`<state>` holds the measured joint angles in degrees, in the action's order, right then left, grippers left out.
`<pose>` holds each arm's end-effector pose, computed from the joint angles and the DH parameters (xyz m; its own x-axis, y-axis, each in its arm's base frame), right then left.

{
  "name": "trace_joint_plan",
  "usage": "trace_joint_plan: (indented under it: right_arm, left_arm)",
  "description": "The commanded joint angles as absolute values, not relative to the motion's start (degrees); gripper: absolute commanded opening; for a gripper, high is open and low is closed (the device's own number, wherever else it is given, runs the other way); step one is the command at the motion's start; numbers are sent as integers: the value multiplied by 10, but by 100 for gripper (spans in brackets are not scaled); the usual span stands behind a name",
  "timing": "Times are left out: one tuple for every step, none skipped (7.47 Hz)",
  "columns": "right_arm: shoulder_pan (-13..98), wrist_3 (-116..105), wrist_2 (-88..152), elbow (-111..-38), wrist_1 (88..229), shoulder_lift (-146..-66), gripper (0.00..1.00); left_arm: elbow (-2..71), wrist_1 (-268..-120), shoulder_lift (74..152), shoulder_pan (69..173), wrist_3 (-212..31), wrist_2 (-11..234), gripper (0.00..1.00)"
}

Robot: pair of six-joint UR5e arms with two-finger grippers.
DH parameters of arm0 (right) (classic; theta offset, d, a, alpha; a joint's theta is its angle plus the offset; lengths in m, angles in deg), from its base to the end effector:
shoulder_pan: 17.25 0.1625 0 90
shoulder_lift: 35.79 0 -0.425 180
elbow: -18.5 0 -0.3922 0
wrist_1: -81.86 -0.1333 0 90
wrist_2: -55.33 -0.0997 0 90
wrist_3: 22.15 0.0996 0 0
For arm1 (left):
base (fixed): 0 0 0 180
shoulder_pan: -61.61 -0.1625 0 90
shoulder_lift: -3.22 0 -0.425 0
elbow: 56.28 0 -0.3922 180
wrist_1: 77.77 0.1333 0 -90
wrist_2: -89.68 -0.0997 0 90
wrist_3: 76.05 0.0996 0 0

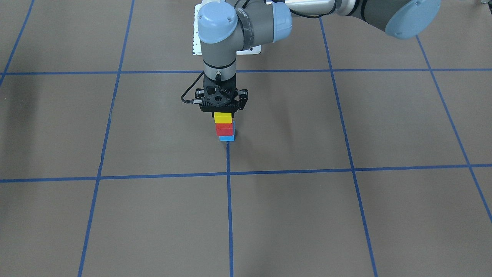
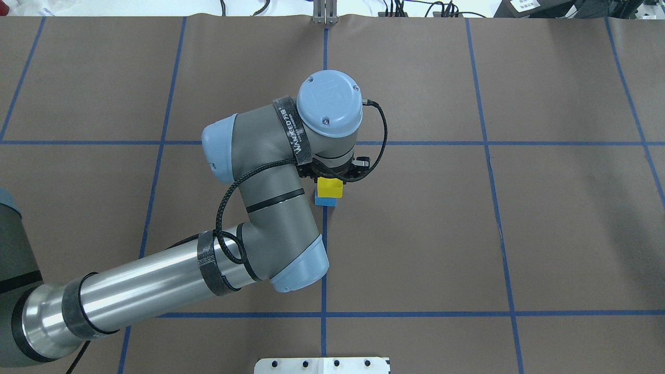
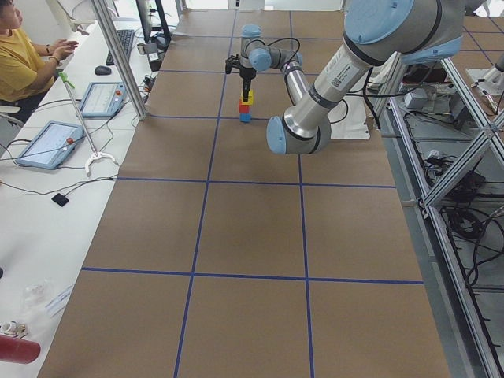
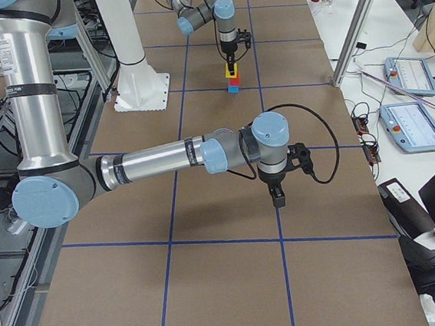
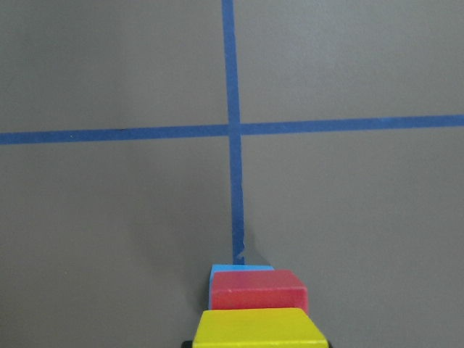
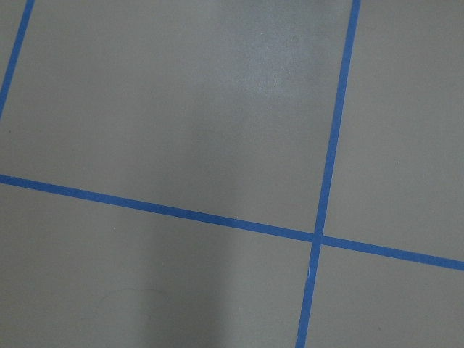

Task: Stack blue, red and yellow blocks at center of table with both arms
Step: 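Lower the yellow cube onto the red cube and open the left gripper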

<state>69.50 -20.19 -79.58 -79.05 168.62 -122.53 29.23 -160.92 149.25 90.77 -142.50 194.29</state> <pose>0.0332 -0.5260 0.5575 0.6988 -0.1780 0.6928 0.0311 0.9752 0.2192 0.5892 -0.4526 0.0913 0.6956 0.0546 -0.7163 0.0422 0.9923 0.1166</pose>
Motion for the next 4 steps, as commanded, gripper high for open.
trace_joint_plan:
  right_arm:
    - [695, -201, -796, -791, 1687, -1225, 100]
    - [695, -201, -797, -791, 1686, -1225, 100]
    - [695, -201, -797, -791, 1686, -1225, 100]
    - [695, -201, -797, -791, 1686, -1225, 100]
  left_arm:
    - [291, -1609, 1493, 905, -1423, 1944, 52]
    - [292, -1609, 1494, 906, -1415, 1944, 53]
    - [292, -1609, 1494, 907, -1414, 1944, 52]
    - [292, -1607, 1496, 908, -1414, 1944, 52]
